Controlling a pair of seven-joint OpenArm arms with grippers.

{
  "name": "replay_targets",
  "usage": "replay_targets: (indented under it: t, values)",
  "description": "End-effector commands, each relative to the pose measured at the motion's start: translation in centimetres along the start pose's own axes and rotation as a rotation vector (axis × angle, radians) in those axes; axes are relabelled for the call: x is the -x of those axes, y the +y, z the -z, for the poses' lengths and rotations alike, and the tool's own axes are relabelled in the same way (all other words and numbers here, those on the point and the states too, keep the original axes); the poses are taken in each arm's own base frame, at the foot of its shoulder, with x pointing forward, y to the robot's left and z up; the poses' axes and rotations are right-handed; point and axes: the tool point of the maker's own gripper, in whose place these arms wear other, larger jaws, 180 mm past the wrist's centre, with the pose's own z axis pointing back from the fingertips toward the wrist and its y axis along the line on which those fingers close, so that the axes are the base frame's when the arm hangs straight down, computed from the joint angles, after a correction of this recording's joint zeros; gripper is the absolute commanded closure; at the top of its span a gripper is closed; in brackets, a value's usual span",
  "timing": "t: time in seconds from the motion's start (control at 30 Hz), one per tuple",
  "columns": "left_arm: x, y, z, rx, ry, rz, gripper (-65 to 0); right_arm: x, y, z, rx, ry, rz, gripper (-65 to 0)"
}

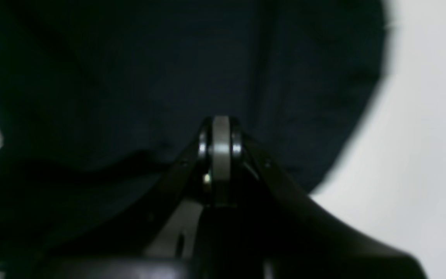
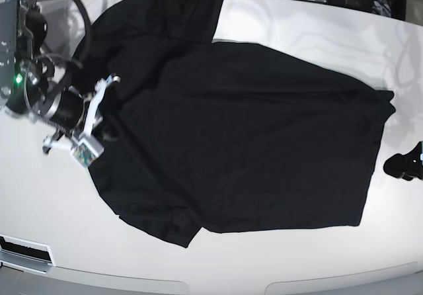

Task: Layout the t-shirt on the table in an organized manner, then fold the t-shirt properly
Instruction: 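Drag the grasped shirt edge with the right gripper along the table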

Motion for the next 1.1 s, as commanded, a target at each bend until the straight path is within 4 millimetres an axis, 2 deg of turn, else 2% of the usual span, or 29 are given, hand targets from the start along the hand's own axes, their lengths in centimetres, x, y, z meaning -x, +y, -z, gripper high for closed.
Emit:
replay_targets:
  t: [0.0,0.13,0.3,0.4,0.63,0.77,0.87,1.07]
  values:
    - [-2.0,0.0,-1.5,-0.010,-0.058,0.023,-41.8,-1.8,-1.7,-0.2,0.050,-0.050,-0.012,0.0]
    - [-2.0,0.0,-1.5,-0.010,-0.058,0.023,-41.8,-2.5,-5.3,1.3,0.112,-0.064,0.019,0.0]
    - [-2.0,0.0,-1.5,-0.010,-0.058,0.023,-41.8,-1.3,-10.2,4.5,0.128,-0.031,0.147,0.0]
    - [-2.0,0.0,-1.5,-0.010,-0.058,0.023,-41.8,-0.4,-12.1,6.3,0.117,-0.010,0.225,0.0]
    - [-1.9,-0.1,-1.3,-0.005,-0.058,0.022,-41.8,3.9,-10.5,10.6,-0.003,0.076,0.382,0.0]
    - [-1.9,-0.1,-1.3,-0.005,-0.058,0.022,-41.8,6.8,-10.2,11.1,0.011,0.154,0.364,0.0]
    - [-1.9,-0.1,-1.3,-0.005,-0.058,0.022,-41.8,8.3,-11.5,10.8,0.101,0.210,0.368,0.0]
    - [-2.0,-0.1,-1.3,-0.005,-0.059,0.022,-41.8,9.1,-12.3,11.1,0.211,0.269,0.367,0.0]
